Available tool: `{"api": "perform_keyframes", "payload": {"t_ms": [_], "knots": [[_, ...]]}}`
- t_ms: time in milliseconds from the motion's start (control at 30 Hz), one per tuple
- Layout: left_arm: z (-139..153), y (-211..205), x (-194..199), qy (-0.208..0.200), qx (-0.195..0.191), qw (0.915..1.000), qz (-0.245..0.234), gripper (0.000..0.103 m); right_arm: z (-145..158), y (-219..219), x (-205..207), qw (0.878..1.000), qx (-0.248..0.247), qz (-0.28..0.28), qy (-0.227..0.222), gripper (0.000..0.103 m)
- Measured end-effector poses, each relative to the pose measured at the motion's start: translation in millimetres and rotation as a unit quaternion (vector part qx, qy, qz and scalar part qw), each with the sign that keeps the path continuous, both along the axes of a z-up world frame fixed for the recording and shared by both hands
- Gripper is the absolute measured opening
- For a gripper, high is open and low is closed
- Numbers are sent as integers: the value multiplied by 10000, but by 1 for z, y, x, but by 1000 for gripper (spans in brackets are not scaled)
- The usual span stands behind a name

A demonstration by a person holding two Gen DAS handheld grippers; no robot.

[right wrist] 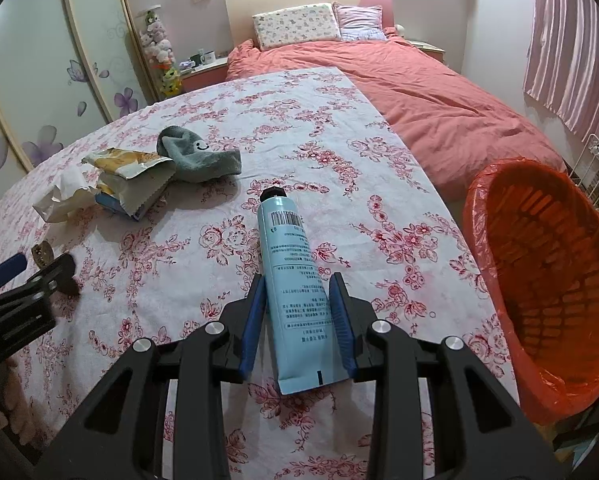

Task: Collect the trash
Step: 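Grasp the light-blue tube with the right tool while the left grasps the brown hair clip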

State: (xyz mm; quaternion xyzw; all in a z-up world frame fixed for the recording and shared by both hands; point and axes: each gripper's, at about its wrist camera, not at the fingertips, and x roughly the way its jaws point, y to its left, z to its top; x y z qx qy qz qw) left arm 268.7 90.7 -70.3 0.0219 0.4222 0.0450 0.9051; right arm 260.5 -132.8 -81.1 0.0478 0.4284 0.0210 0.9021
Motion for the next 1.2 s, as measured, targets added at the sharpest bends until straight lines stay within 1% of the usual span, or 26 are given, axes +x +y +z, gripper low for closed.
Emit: {"api": "perform_keyframes", "payload": {"t_ms": [133, 233, 300, 367, 433, 500, 667, 733, 800, 867, 933, 1000, 1133, 1167, 1200], "knots": [[-1, 19, -10, 19, -242, 9997, 19, 92, 0, 1, 0, 10000, -12, -2, 3, 33], [1, 25, -9, -5, -321, 9995, 48, 87, 0, 1, 0, 10000, -9, -3, 3, 33], [2, 27, -7, -7, -408, 9991, 56, 80, 1, 1, 0, 10000, 0, -7, 5, 33], [1, 29, -3, 15, -573, 9983, 31, 70, 1, 1, 0, 10000, 4, -5, 6, 33], [-1, 35, -1, 76, -763, 9970, 53, 65, 1, 2, 0, 10000, 14, 0, 9, 33], [-4, 38, -1, 121, -863, 9961, 111, 61, 0, 3, 0, 10000, 18, 1, 5, 33], [-7, 45, -3, 115, -1043, 9944, 153, 61, 0, 3, 0, 10000, 16, 0, 7, 33], [-2, 48, -4, 53, -1100, 9938, 179, 61, 0, 3, 0, 10000, 20, 6, 5, 33], [8, 50, -7, -73, -1053, 9942, 195, 63, 0, 4, 0, 10000, 19, 11, 5, 33], [17, 54, -10, -191, -988, 9946, 262, 68, 1, 3, -1, 10000, 16, 9, 3, 33], [22, 56, -14, -222, -930, 9949, 317, 69, 1, 3, -1, 10000, 24, 5, 3, 33], [21, 56, -17, -185, -870, 9955, 330, 69, 0, 3, -1, 10000, 26, 0, 3, 33], [8, 49, -17, 43, -834, 9959, 338, 68, 1, 3, -1, 10000, 26, 14, 5, 33], [5, 49, -16, 82, -843, 9959, 328, 67, 1, 3, -1, 10000, 34, 28, 13, 33], [1, 47, -15, 120, -859, 9957, 320, 64, 1, 4, -2, 10000, 42, 42, 18, 33]]}}
